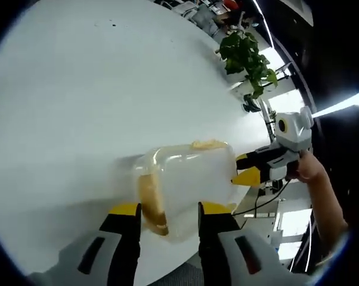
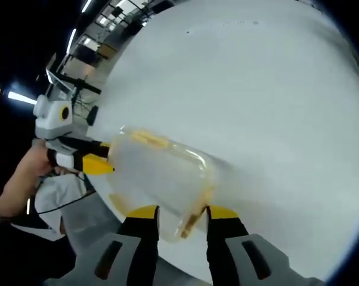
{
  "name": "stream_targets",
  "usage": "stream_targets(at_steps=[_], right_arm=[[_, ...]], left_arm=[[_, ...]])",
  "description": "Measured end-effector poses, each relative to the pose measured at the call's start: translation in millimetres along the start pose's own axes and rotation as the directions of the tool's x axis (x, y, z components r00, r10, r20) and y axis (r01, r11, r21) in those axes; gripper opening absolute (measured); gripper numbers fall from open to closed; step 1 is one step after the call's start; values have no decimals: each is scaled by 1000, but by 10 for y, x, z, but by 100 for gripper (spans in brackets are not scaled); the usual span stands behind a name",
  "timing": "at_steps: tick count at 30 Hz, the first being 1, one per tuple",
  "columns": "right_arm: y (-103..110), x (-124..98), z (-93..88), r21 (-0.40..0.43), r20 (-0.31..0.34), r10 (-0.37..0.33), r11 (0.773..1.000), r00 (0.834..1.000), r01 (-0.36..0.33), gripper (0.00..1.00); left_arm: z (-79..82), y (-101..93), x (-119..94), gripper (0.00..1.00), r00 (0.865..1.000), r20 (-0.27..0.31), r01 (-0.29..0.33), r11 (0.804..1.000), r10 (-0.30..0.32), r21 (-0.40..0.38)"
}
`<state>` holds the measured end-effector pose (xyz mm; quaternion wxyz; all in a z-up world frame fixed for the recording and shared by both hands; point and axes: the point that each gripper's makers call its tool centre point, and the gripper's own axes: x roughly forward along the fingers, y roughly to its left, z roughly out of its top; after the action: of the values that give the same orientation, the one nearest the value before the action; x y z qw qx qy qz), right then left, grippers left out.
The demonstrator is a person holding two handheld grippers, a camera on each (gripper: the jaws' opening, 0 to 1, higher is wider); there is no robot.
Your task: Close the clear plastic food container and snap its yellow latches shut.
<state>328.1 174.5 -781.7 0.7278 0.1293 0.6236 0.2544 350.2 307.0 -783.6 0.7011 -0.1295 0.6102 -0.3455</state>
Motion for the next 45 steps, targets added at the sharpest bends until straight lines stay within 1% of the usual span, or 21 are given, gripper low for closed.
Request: stream_targets(at_steps=[3, 5, 9, 10, 12, 13, 14, 15, 16, 17, 18, 20, 21, 22, 25, 30, 33, 38, 40, 41, 45], right_arm=[[39, 14, -3, -5, -5, -4, 1000, 1000, 4, 29], [40, 1, 3, -19, -9, -17, 1000, 1000, 16, 29], [60, 7, -8, -14, -14, -32, 999, 999, 32, 31], [78, 33, -28, -2, -22, -28, 1000, 999, 28, 34], [107, 156, -95, -19, -55, -12, 1000, 998, 11, 45], [129, 167, -87, -12, -49, -22, 1000, 999, 22, 47], [115, 122, -51, -5, -39, -38, 999, 998, 38, 47], [83, 106, 60, -79, 25, -46, 996, 999, 48, 46], [77, 78, 53, -43, 27, -37, 998, 999, 38, 45], [88, 73, 24, 1, 13, -23, 1000, 1000, 23, 44], [63, 69, 5, -5, 5, -13, 1000, 1000, 13, 43], [66, 82, -80, 28, -35, 6, 1000, 999, -5, 43], [64, 79, -77, 29, -34, 4, 1000, 999, -3, 42], [57, 56, -69, 10, -30, -8, 1000, 1000, 8, 42], [68, 60, -102, 11, -48, -14, 1000, 999, 14, 42], [78, 74, -71, 4, -33, -17, 1000, 999, 17, 42], [108, 81, -83, -10, -34, -20, 1000, 999, 19, 41], [85, 90, -83, 7, -32, -23, 1000, 999, 23, 41], [92, 88, -88, 7, -32, -26, 1000, 999, 26, 41], [87, 91, -85, 7, -32, -27, 1000, 999, 27, 41], [86, 95, -87, 5, -32, -31, 999, 999, 32, 41]], left_arm=[[-10, 25, 42, 40, 1000, -9, -6, 1000, 6, -1], [-4, 29, 42, 40, 1000, -12, 5, 1000, -6, -25], [-8, 20, 45, 40, 1000, -25, 13, 999, -14, -30], [-9, 17, 50, 40, 999, -30, 19, 999, -20, -40], [-30, -10, 78, 40, 999, -40, 33, 998, -35, -55], [-30, -9, 80, 40, 999, -40, 30, 998, -33, -58], [-27, -5, 72, 40, 999, -40, 30, 997, -33, -68], [-9, 8, 60, 40, 999, -34, 33, 996, -36, -82], [7, 28, 58, 40, 999, -29, 37, 995, -40, -87], [5, 33, 61, 40, 998, -34, 44, 995, -48, -91], [-8, 23, 64, 41, 998, -37, 52, 995, -56, -88], [-30, 1, 90, 42, 997, -38, 62, 995, -66, -80], [-41, -7, 90, 42, 997, -44, 66, 994, -69, -84], [-56, -35, 91, 42, 996, -46, 67, 995, -70, -77], [-88, -88, 79, 42, 996, -57, 62, 997, -65, -43], [-78, -38, 47, 43, 997, -53, 48, 999, -49, -24], [-66, 3, 0, 45, 999, -49, 20, 1000, -19, 17], [-33, 58, -91, 40, 999, -37, -13, 998, 16, 65], [-44, 44, -89, 37, 999, -40, -4, 998, 7, 61], [-57, 39, -86, 37, 999, -46, -2, 998, 4, 56], [-77, 41, 4, 43, 999, -51, 2, 999, 0, 38]])
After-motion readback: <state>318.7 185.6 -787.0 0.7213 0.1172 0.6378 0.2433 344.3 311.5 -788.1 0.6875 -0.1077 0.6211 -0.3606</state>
